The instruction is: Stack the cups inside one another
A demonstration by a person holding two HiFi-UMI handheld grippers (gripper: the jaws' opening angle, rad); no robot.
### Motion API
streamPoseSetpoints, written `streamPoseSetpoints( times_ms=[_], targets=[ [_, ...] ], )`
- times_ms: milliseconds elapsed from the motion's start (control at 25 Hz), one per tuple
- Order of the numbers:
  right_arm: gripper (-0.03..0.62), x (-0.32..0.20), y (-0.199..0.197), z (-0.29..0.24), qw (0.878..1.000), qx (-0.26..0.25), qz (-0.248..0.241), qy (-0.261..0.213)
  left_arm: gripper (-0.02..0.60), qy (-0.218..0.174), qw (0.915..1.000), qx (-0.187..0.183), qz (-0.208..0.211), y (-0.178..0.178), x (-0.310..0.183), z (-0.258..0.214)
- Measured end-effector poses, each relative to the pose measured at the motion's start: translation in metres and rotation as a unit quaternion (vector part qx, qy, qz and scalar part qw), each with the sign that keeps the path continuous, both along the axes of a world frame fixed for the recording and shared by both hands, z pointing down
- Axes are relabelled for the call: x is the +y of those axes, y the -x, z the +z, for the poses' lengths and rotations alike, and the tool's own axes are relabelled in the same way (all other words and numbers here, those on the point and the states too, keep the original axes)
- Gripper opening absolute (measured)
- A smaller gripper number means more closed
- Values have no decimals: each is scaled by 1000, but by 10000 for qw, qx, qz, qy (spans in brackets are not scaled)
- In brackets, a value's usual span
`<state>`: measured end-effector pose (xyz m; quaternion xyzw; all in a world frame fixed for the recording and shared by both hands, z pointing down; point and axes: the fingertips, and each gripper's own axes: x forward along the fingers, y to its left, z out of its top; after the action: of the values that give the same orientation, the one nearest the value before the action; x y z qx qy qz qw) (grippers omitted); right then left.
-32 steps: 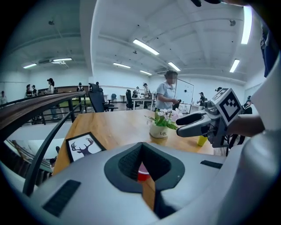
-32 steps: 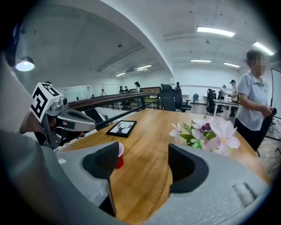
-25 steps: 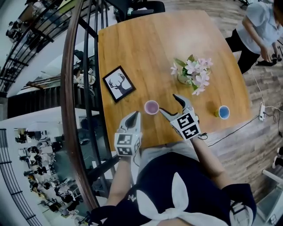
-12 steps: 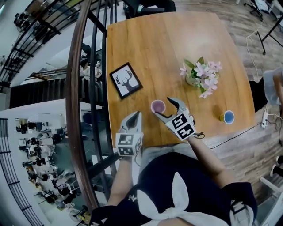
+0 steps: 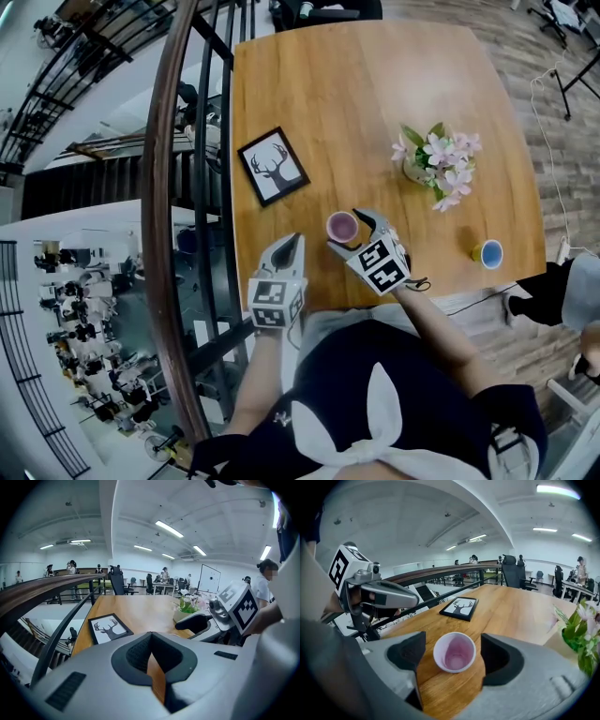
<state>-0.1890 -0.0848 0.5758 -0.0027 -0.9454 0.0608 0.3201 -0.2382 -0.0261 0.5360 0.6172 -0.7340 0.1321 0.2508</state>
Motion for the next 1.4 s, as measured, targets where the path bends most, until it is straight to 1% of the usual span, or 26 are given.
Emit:
streamPoseSetpoints(
  times_ms=[320, 440, 680, 760, 800, 1400],
  targets=[
    [365, 1, 5, 24, 9991, 389, -138, -133, 15, 61, 10000, 49, 15, 5, -8, 5],
    [365, 1, 6, 29, 9989, 436, -126, -83, 15, 80, 9999, 63, 33, 7, -10, 8],
    [364, -3, 6, 33, 9982, 550, -161, -154, 15, 113, 9999, 93, 86, 7, -15, 12],
    [354, -2, 6, 33, 9982, 548, -177, -170, 16, 112, 9998, 95, 101, 7, -16, 12],
    [337, -2, 6, 32, 9982, 540, -183, -185, 15, 108, 9998, 96, 107, 7, -17, 12],
    [336, -10, 3, 16, 9992, 317, -75, -219, 15, 61, 9997, 66, 224, 3, -22, 9]
  ],
)
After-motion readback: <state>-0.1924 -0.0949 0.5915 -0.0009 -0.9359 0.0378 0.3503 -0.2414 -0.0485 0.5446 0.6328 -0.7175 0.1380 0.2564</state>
